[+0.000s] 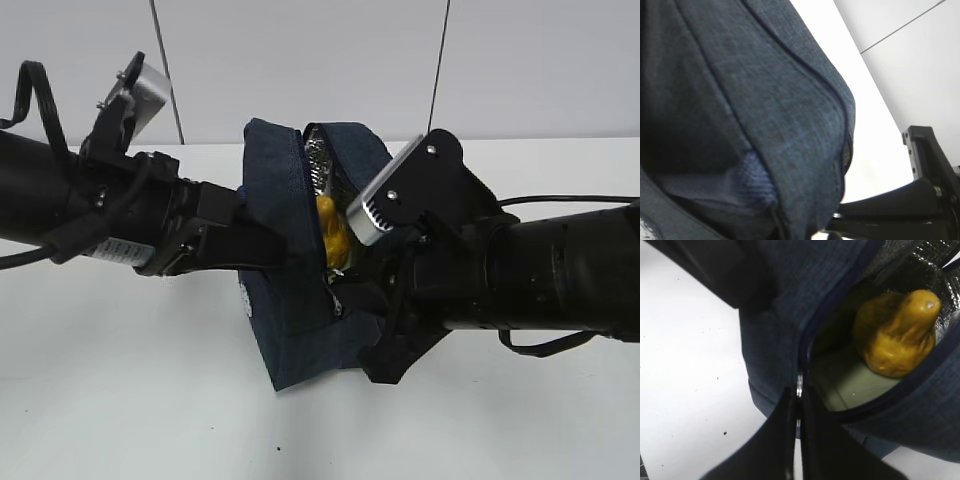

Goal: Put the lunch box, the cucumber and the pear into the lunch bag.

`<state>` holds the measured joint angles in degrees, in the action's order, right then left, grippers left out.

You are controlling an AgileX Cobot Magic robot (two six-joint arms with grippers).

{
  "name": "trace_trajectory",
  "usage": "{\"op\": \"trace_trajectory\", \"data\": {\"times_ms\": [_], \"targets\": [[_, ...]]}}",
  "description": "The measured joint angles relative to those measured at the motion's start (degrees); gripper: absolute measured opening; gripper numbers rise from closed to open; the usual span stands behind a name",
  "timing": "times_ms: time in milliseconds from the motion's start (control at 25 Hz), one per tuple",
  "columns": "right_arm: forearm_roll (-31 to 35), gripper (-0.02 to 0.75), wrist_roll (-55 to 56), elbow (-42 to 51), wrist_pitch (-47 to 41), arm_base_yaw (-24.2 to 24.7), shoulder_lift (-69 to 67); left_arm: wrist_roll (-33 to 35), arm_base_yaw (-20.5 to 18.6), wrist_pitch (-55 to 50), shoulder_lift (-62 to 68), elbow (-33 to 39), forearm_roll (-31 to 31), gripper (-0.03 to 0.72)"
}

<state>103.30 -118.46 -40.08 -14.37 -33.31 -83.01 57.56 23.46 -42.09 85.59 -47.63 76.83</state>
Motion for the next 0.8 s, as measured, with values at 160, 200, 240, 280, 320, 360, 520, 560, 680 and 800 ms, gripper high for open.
{"op": "trace_trajectory", "data": {"times_ms": [160, 200, 240, 280, 320, 360, 520, 560, 680, 800], "targets": [[0.00, 0.006, 0.00, 0.00, 0.00, 0.00, 0.09, 0.00, 0.00, -0.73, 0.00, 0.00, 0.00, 0.269], [0.00, 0.006, 0.00, -0.10, 0.00, 0.00, 0.09, 0.00, 0.00, -0.85, 0.00, 0.00, -0.07, 0.284], [0.00, 0.006, 0.10, -0.10, 0.00, 0.00, 0.09, 0.00, 0.00, -0.99, 0.00, 0.00, -0.24, 0.293], [0.00, 0.006, 0.10, -0.22, 0.00, 0.00, 0.09, 0.00, 0.00, -1.11, 0.00, 0.00, -0.48, 0.298], [0.00, 0.006, 0.10, -0.46, 0.00, 0.00, 0.21, 0.00, 0.00, -1.18, 0.00, 0.00, -0.75, 0.300], [0.00, 0.006, 0.10, -0.46, 0.00, 0.00, 0.44, 0.00, 0.00, -1.24, 0.00, 0.00, -1.18, 0.300], [0.00, 0.006, 0.10, -0.84, -0.10, 0.00, 2.17, 0.00, 0.00, -1.59, 0.00, 0.00, -2.48, 0.303], [0.00, 0.006, 0.10, -0.96, -0.10, 0.00, 2.44, 0.00, 0.00, -1.64, 0.00, 0.00, -2.66, 0.303], [0.00, 0.006, 0.10, -1.09, -0.67, 0.00, 3.56, 0.00, 0.00, -1.72, 0.00, 0.00, -2.97, 0.305], [-0.11, 0.006, 0.10, -1.65, -1.32, 0.00, 4.16, 0.00, 0.00, -1.72, 0.00, 0.00, -3.24, 0.306]]}}
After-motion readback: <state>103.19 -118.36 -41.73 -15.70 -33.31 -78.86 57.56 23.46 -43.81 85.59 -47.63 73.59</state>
